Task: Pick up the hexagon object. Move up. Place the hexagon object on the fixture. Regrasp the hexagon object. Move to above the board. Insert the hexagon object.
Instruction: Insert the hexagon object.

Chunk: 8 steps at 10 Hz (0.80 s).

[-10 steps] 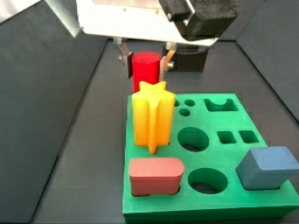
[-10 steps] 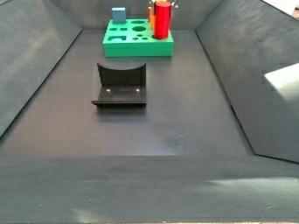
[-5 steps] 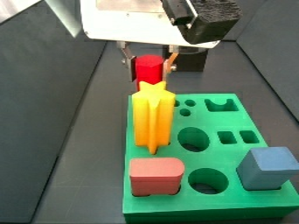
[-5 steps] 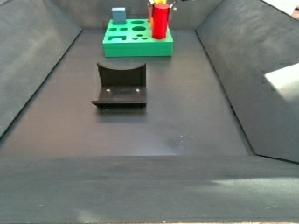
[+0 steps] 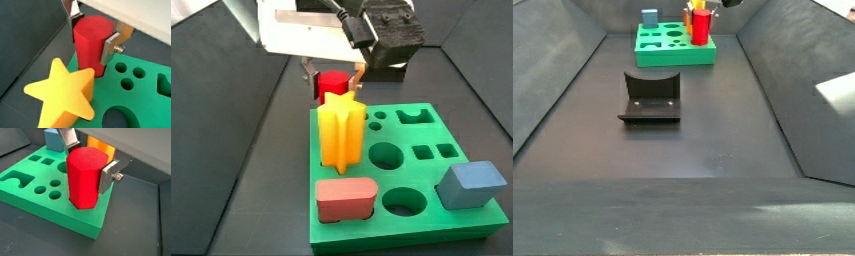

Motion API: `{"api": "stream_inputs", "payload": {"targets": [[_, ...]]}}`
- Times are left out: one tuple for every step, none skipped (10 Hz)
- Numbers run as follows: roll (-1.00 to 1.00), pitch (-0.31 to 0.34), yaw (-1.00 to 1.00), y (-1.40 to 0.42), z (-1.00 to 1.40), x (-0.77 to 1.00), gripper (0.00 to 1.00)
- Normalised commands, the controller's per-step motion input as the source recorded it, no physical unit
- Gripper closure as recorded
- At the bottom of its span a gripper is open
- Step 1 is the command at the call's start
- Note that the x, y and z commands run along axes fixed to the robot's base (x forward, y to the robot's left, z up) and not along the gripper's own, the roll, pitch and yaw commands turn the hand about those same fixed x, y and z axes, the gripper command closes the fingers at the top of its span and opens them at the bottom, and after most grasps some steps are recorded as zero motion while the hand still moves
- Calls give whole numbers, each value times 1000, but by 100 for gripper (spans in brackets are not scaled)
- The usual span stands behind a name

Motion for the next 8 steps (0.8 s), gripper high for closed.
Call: {"api": "stream_inputs", "payload": {"targets": [[40, -13, 0, -6, -146, 0, 100], [139, -156, 0, -211, -891, -43, 100], [139, -117, 11, -166, -974, -189, 100], [124, -137, 57, -157, -963, -186, 100], [109, -170, 114, -126, -909, -157, 100], [-66, -11, 0, 26, 0, 0, 100], [-40, 0, 0, 20, 0, 0, 100], [0, 0, 0, 0, 0, 0, 100]]}}
